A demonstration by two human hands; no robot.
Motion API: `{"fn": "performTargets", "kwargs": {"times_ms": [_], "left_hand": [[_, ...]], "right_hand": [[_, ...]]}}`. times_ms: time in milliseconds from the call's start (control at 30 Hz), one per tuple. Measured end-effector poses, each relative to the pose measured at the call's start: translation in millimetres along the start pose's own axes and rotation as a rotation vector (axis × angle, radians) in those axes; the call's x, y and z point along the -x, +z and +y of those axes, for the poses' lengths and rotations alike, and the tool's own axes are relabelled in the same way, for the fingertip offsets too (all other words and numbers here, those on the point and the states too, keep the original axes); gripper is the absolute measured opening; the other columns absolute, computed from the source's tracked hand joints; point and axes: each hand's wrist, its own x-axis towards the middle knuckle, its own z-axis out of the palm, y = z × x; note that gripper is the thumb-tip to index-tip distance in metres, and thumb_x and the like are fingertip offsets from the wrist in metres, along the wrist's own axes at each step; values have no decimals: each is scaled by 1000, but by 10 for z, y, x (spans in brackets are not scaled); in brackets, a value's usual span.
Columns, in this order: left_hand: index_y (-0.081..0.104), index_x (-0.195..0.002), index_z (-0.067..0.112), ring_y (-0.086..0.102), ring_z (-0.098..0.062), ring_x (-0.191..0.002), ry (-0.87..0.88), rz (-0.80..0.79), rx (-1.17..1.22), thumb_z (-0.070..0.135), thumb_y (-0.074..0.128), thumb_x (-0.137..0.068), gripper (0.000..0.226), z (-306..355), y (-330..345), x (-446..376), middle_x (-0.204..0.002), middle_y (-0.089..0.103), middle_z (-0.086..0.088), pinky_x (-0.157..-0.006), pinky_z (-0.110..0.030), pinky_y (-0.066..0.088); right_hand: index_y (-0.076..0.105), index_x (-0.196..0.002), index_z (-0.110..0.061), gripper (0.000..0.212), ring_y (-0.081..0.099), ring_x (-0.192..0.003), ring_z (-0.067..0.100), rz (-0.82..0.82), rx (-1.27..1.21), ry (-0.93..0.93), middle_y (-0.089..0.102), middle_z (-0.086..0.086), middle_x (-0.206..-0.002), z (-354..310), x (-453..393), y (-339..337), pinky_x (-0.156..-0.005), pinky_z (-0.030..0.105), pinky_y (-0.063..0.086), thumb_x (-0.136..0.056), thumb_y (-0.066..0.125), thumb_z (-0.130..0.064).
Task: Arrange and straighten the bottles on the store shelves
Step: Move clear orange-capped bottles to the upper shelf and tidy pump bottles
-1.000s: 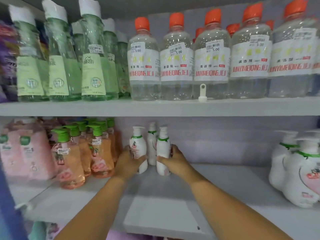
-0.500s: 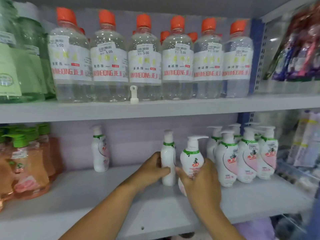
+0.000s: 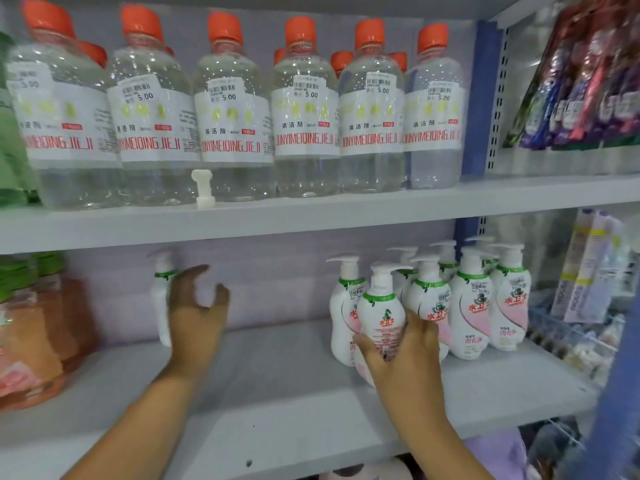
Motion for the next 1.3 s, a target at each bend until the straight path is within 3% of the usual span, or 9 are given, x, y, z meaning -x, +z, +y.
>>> {"fn": "performTargets", "kwargs": {"times_ms": [67,133,233,400,533,767,933,1100,1300], "left_hand": [[58,-129,-2,57,-40,-114,-90,228,-235,24,88,-78,64,-385,-288,-354,-124,61,-26,-101,-46,43],[48,-142,-1,57,-39,-124,-343,109,-232,45,90,-72,93,-667,-412,-540,-133,59,-24,-108,-47,42],[63,-128,11,70,-32,-109,-561,-223,-100,33,87,-82,57,-904,-367,-542,-112,73,-9,-94,-45,54],[68,-108,19,72,-30,-94,-453,-306,-135,26,84,-84,30,-765,-241,-386,-96,73,-4,-79,-34,50],[71,-114,25,77,-13,-91,-405,-683,35,21,85,-85,33,-359,-179,-21,-101,80,5,-68,-21,56],[70,-120,29,76,-8,-102,-402,-1055,181,28,82,-88,34,229,66,532,-111,79,10,-79,-18,58],[69,-121,33,74,-6,-103,-390,-1013,177,31,84,-85,40,342,143,719,-112,78,14,-93,-31,59],[66,-125,33,73,-11,-109,-385,-948,257,50,87,-65,66,311,131,796,-117,77,11,-96,-35,58],[68,-126,29,72,-15,-114,-409,-992,354,44,88,-68,63,299,183,860,-122,76,6,-98,-37,56]], "right_hand": [[47,-140,-25,77,48,-126,24,-13,-12,-11,43,0,-131,17,-9,-13,-99,41,48,-76,86,-42],[46,-143,-25,77,49,-126,23,-43,-20,-24,45,0,-131,34,-32,-39,-100,40,47,-77,84,-38],[34,-154,-24,85,46,-135,18,-117,-91,-17,46,0,-145,8,-55,-63,-110,42,44,-83,77,-35],[51,-129,-22,75,58,-107,20,-99,-51,18,48,-1,-121,-92,-179,-6,-92,38,52,-70,90,-44],[53,-115,-38,55,60,-91,-2,-273,-90,-18,55,-11,-113,-86,-283,-104,-77,11,48,-73,87,-33],[50,-134,-31,73,61,-102,-7,-403,-145,-27,58,-20,-119,-194,-470,-307,-84,13,50,-72,89,-39],[62,-111,-23,46,63,-92,8,-320,-61,-110,62,-4,-108,-306,-568,-237,-81,28,55,-75,89,-34],[52,-139,-24,64,62,-94,1,-464,-43,-108,65,-12,-109,-322,-853,-451,-90,27,54,-83,83,-23],[38,-153,-38,70,52,-124,10,-561,352,-383,57,-14,-135,-655,-1140,-629,-104,30,46,-91,64,-60]]}}
